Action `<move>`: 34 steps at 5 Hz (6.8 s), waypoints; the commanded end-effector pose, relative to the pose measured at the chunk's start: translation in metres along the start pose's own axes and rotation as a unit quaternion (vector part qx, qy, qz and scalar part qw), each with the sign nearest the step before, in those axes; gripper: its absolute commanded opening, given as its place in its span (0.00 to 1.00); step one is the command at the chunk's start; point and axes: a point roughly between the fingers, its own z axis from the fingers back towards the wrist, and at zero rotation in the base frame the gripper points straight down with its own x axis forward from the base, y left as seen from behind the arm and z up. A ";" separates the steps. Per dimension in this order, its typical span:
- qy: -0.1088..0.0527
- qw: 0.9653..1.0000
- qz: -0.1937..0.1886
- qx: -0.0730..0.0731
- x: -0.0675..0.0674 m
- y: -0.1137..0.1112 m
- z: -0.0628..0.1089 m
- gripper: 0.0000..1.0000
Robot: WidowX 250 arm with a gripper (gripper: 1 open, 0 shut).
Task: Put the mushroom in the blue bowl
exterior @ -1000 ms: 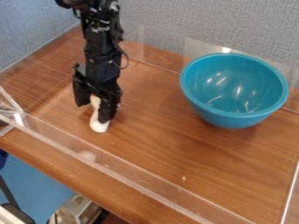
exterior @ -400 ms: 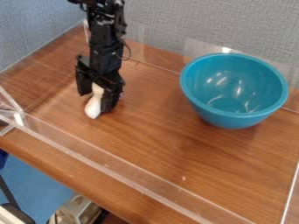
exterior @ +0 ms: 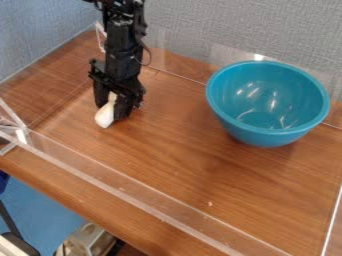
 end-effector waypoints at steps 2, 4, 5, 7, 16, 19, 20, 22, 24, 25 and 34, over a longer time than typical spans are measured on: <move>-0.020 0.998 0.062 0.005 0.007 0.007 0.022 0.00; -0.025 0.990 0.136 0.002 0.000 0.016 0.038 0.00; -0.029 0.986 0.164 0.001 -0.008 0.022 0.047 0.00; -0.040 0.989 0.144 0.001 -0.008 0.029 0.064 0.00; -0.091 0.995 0.039 -0.024 0.033 -0.072 0.153 0.00; -0.079 0.994 -0.065 -0.044 0.070 -0.168 0.129 0.00; -0.067 0.995 -0.054 -0.046 0.067 -0.150 0.122 0.00; -0.044 0.997 -0.024 -0.051 0.066 -0.147 0.102 0.00; -0.029 0.998 -0.005 -0.058 0.101 -0.155 0.082 0.00; -0.021 0.998 0.003 -0.060 0.115 -0.159 0.072 0.00; -0.096 0.991 0.077 -0.044 0.052 -0.139 0.189 1.00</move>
